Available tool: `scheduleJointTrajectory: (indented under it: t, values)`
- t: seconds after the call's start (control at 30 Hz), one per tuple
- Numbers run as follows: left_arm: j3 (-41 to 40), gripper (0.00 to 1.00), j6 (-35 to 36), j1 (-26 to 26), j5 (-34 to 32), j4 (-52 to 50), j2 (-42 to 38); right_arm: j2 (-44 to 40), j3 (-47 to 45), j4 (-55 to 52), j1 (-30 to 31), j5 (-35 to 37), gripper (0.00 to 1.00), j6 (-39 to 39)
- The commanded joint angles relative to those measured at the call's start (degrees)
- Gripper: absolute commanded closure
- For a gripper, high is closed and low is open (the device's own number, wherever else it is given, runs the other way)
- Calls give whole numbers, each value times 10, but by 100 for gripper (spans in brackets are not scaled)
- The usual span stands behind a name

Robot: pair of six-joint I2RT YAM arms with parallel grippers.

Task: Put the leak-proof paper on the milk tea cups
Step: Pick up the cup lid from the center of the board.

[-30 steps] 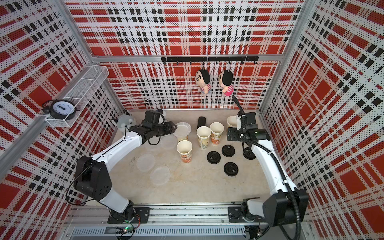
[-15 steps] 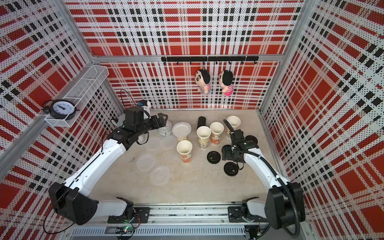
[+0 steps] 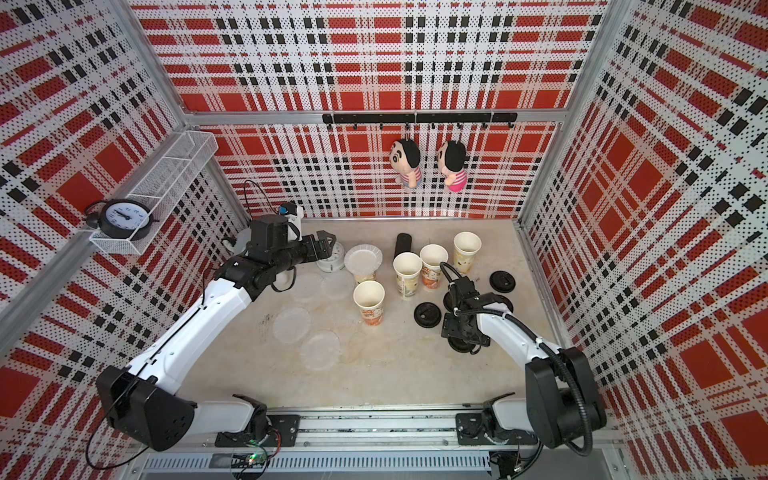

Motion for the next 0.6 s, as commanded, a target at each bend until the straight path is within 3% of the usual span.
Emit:
scheduleJointTrajectory:
  t: [0.0, 0.57]
  values:
    - [8, 6, 10, 3, 6, -6, 0, 21, -2, 30, 2, 12, 12, 19]
    - [13, 5, 10, 3, 6, -12, 4, 25, -30, 57, -9, 27, 17, 33]
